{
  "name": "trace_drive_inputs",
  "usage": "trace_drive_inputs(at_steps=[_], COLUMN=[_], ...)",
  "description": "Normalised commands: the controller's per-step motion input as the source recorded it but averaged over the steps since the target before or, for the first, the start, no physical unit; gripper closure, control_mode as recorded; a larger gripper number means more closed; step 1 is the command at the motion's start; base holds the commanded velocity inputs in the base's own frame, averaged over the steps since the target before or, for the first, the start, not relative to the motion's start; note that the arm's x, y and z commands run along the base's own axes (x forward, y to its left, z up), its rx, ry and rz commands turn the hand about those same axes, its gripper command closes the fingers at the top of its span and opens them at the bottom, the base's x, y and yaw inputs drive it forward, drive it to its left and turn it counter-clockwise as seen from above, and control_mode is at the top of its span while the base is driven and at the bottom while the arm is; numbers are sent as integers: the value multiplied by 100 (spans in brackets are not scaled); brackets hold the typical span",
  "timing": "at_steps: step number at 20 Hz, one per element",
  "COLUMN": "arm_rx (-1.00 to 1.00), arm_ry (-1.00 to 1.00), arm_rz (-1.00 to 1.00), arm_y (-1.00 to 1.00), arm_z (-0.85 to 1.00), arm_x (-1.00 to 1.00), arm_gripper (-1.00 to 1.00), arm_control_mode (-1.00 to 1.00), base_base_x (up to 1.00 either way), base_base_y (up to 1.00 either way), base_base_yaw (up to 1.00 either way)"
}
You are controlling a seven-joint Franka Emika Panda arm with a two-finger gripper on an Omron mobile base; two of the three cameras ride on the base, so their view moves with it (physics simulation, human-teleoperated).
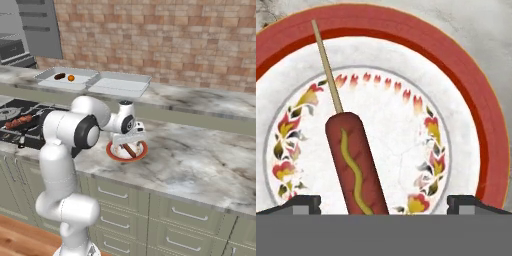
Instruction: Place the cold items (sweet potato and tangerine) from the fridge in one tupperware on the dining counter. Place the warm items (kebab skewer and hot dog) in the stove area in another tupperware.
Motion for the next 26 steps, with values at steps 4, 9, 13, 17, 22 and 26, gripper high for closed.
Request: trace_drive_inputs(at_steps=[4, 9, 13, 17, 22, 26], arm_rx=[0, -1, 0, 0, 0, 0], arm_ry=[5, 8, 1, 0, 0, 1], arm_rz=[0, 0, 0, 0, 0, 0], arm_y=[1, 8, 0, 0, 0, 3], arm_z=[-38, -37, -28, -11, -5, -1], arm_x=[8, 0, 0, 0, 0, -5], arm_gripper=[-100, -100, -100, 100, 100, 100], arm_control_mode=[-100, -100, -100, -100, -100, -100], base_base_x=[0, 0, 0, 0, 0, 0], base_base_y=[0, 0, 0, 0, 0, 0], base_base_yaw=[0, 0, 0, 0, 0, 0])
